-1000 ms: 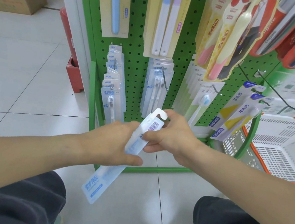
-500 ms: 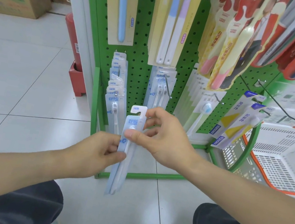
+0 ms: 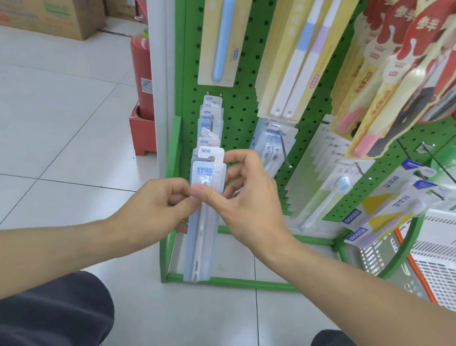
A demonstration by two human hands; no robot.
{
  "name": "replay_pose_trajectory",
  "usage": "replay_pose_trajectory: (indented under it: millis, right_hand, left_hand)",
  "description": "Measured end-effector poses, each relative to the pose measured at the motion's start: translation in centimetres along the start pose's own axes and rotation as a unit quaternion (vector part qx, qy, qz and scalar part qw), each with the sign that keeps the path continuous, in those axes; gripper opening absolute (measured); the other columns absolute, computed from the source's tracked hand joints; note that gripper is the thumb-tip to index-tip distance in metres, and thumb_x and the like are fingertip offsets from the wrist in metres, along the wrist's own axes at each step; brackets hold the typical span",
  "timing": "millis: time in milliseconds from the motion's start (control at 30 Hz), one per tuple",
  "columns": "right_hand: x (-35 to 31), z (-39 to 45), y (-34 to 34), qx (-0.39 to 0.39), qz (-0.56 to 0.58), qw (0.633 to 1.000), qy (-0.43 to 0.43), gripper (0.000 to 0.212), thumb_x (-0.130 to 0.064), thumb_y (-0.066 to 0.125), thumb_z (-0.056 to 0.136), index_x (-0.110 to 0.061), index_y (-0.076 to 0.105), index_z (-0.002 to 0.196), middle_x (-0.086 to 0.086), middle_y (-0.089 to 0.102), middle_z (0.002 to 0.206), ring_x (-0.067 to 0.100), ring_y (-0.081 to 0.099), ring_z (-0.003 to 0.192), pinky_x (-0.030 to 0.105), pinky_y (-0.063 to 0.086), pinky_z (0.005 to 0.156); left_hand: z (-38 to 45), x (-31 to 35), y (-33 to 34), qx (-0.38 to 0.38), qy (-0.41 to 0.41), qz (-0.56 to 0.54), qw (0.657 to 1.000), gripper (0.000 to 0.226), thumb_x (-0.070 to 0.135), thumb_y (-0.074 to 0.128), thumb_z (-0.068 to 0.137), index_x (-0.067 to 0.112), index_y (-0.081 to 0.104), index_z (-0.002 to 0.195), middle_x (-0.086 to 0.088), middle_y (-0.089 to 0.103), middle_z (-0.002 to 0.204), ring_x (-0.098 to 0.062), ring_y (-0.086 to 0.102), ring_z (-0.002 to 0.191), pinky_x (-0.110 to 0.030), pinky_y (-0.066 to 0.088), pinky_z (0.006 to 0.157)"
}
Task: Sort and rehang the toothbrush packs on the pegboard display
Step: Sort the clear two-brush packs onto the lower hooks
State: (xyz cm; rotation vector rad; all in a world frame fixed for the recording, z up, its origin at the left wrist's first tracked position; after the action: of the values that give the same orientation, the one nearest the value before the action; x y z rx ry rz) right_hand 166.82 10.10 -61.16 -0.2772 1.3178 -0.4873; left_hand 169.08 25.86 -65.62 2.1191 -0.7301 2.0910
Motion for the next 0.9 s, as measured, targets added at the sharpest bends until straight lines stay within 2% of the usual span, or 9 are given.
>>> replay_pose_trajectory:
  millis: [167,267,333,400,467,567,733,900]
  right_hand:
    - [0.2,0.4,0.8,-0.014,-0.022,1.000,-0.002,0.055,-0.045,0.088,0.075,-0.029,0.051,0.112,-0.003,0.060,0.092,0.012,0.059,0.069,0.030,0.052,0.066]
    - [0.5,0.6,1.1,-0.029,-0.038,0.999,-0.006,0.054,-0.046,0.086,0.077,-0.027,0.051,0.114,-0.008,0.063,0.091,0.008,0.060,0.067,0.029,0.052,0.066]
    - [0.5,0.6,1.4,-0.038,-0.049,0.998,-0.014,0.051,-0.044,0.085,0.079,-0.029,0.050,0.113,-0.010,0.065,0.091,0.007,0.061,0.068,0.025,0.050,0.066]
    - [0.5,0.6,1.5,-0.039,-0.062,0.997,-0.026,0.043,-0.036,0.080,0.084,-0.030,0.049,0.112,-0.013,0.063,0.090,0.007,0.062,0.070,0.020,0.048,0.064]
    - [0.9,0.8,1.4,-0.038,-0.067,0.997,-0.032,0.034,-0.019,0.070,0.087,-0.029,0.049,0.111,-0.014,0.060,0.089,0.008,0.062,0.071,0.020,0.045,0.063]
    - [1.7,1.4,1.1,-0.026,-0.072,0.997,-0.029,0.033,-0.006,0.057,0.086,-0.023,0.052,0.114,-0.009,0.062,0.097,0.010,0.060,0.076,0.029,0.049,0.070]
    - [2.9,3.1,0.6,0.046,-0.068,0.996,-0.032,0.018,-0.012,0.048,0.103,-0.015,0.055,0.119,-0.008,0.062,0.107,0.008,0.058,0.096,0.028,0.049,0.086]
    - [4.0,5.1,1.6,0.028,-0.042,0.999,-0.005,0.034,-0.004,0.047,0.104,-0.009,0.054,0.136,0.001,0.063,0.134,0.013,0.058,0.123,0.027,0.045,0.107]
  left_hand:
    - [0.7,-0.8,-0.3,0.004,-0.021,0.010,1.000,0.019,0.022,0.056,0.103,0.008,0.069,0.107,-0.035,0.066,0.103,-0.045,0.067,0.100,-0.047,0.061,0.086]
    - [0.9,-0.9,-0.6,0.020,-0.019,0.016,0.999,0.020,0.021,0.056,0.102,0.004,0.067,0.104,-0.021,0.075,0.093,-0.036,0.073,0.094,-0.044,0.061,0.084]
    - [1.0,-0.8,-0.9,0.034,-0.013,0.024,0.999,0.019,0.022,0.058,0.101,0.007,0.068,0.100,-0.015,0.077,0.088,-0.036,0.074,0.090,-0.048,0.061,0.083]
    - [1.3,-1.1,-1.4,0.056,-0.005,0.039,0.998,0.014,0.025,0.063,0.099,0.014,0.071,0.093,-0.016,0.077,0.084,-0.046,0.071,0.088,-0.058,0.059,0.082]
    - [1.5,-1.6,-2.1,0.082,-0.004,0.049,0.995,0.012,0.023,0.066,0.096,0.019,0.072,0.087,-0.008,0.077,0.080,-0.045,0.071,0.084,-0.059,0.058,0.083]
    - [1.7,-1.7,-2.6,0.103,-0.004,0.063,0.993,0.011,0.026,0.067,0.093,0.022,0.073,0.084,0.001,0.078,0.079,-0.033,0.074,0.083,-0.054,0.059,0.085]
    - [2.2,-2.1,-2.9,0.106,-0.007,0.075,0.991,0.013,0.022,0.066,0.096,0.022,0.072,0.085,0.001,0.078,0.081,-0.033,0.074,0.085,-0.053,0.059,0.087]
    - [2.3,-1.6,-3.0,0.116,0.003,0.098,0.988,0.016,0.018,0.066,0.097,0.025,0.071,0.083,0.006,0.078,0.081,-0.017,0.075,0.082,-0.047,0.060,0.088]
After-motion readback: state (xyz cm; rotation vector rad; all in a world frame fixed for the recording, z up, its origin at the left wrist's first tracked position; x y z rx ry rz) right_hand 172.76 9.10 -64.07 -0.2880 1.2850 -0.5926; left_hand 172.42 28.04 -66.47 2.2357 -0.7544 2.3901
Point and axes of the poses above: each hand's wrist, its own z-axis towards the middle knuckle, its own y-axis out of the palm, x = y × z, the point moved 5 cm from there along z, towards the middle knuckle
